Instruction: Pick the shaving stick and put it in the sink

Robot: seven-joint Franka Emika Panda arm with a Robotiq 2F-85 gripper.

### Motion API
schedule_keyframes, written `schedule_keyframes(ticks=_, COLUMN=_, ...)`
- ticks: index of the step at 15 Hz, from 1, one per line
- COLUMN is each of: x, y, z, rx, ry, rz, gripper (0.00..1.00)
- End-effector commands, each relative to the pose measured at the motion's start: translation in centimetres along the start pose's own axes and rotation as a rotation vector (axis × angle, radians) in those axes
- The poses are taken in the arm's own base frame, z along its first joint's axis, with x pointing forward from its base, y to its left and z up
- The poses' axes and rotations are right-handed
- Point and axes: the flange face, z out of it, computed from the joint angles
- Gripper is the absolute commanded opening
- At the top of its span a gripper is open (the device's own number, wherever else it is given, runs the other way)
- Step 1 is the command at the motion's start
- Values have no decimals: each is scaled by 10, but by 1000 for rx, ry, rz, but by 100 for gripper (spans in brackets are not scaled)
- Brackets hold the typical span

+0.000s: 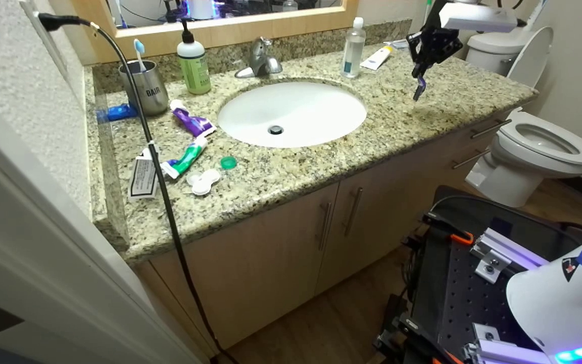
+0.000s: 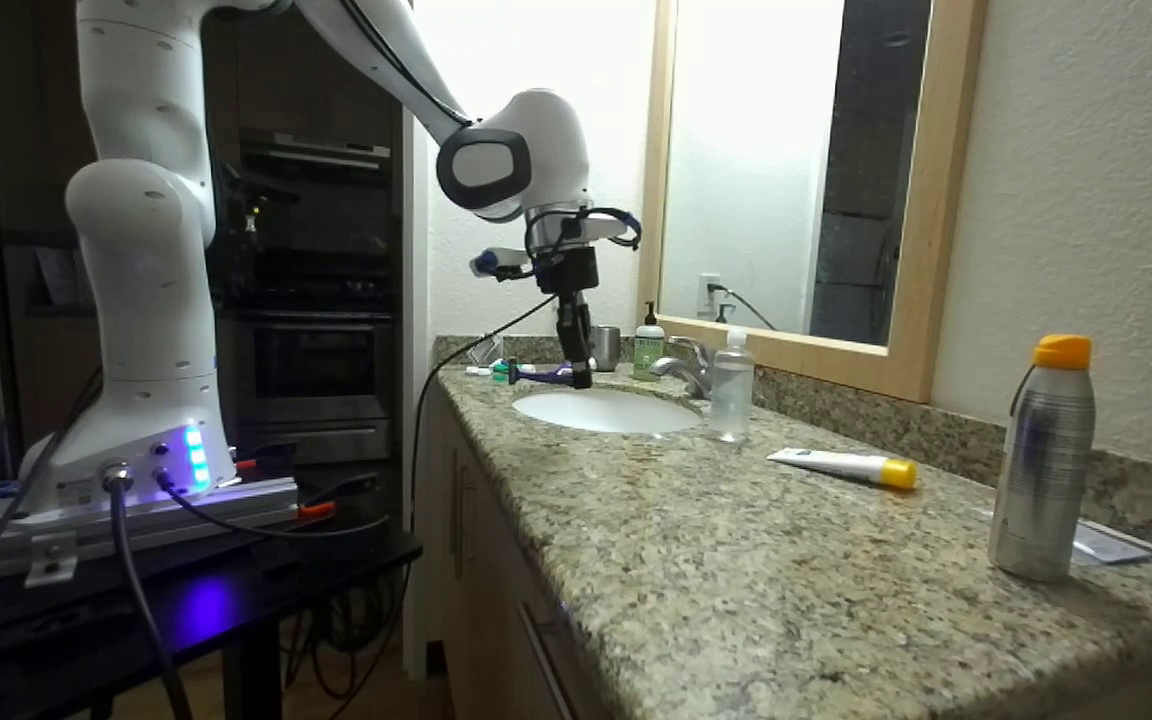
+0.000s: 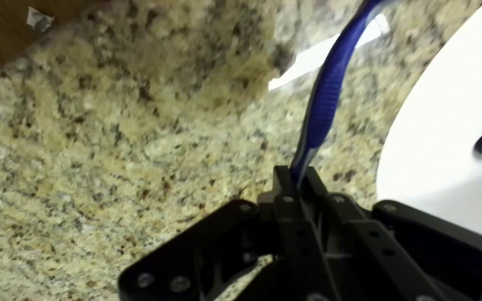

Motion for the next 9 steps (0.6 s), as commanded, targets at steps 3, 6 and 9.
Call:
schedule_keyframes(ticks=3, x=-110, y=-40, z=-32, rx=263, ry=2, rz=69, gripper=2)
schedule_keyframes(ticks=6, x=-99, y=-50, z=-35, rx=266, ry=-22, rz=81, gripper=2)
schedule_keyframes(ticks=9, x=-103, y=-54, z=-45, rx=290, ry=-10, rz=81, gripper=9)
